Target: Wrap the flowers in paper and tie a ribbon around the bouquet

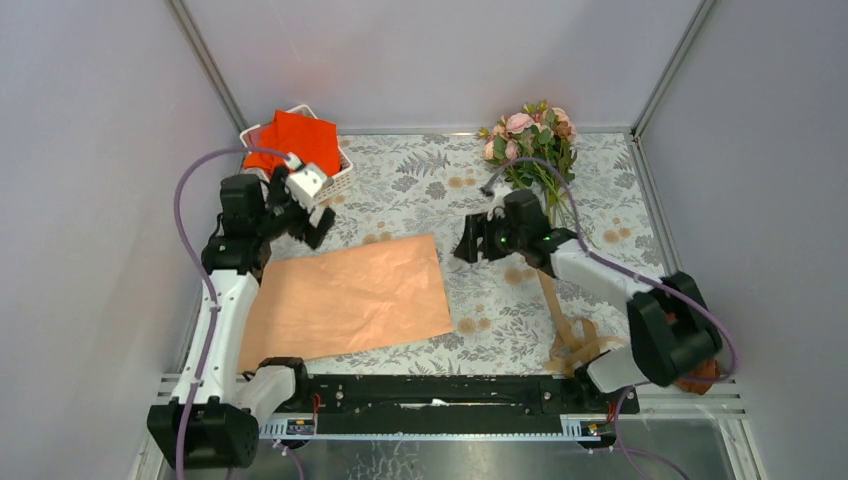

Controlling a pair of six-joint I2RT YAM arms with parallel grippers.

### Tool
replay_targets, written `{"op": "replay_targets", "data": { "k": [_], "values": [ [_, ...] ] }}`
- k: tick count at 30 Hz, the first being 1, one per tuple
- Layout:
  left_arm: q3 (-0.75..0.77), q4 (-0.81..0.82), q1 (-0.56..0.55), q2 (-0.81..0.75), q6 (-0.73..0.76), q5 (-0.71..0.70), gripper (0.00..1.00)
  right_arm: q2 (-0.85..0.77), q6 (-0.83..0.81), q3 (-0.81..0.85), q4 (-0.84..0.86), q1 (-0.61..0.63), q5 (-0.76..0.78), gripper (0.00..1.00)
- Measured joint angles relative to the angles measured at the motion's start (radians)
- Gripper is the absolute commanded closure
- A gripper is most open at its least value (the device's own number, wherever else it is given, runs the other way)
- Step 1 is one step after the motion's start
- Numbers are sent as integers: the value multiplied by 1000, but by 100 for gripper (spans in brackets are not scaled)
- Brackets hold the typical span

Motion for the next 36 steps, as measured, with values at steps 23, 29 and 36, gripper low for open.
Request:
{"op": "replay_targets", "data": {
  "k": [23,29,36],
  "values": [
    [-297,-451,-196,1,132,-6,14,484,180,143,59,129,-303,73],
    [-315,-426,-268,2,124,-21,13,484,242,155,129,152,-370,100],
    [-282,-408,-428,45,96,-45,12,475,326,210,157,152,-405,100]
  ]
}}
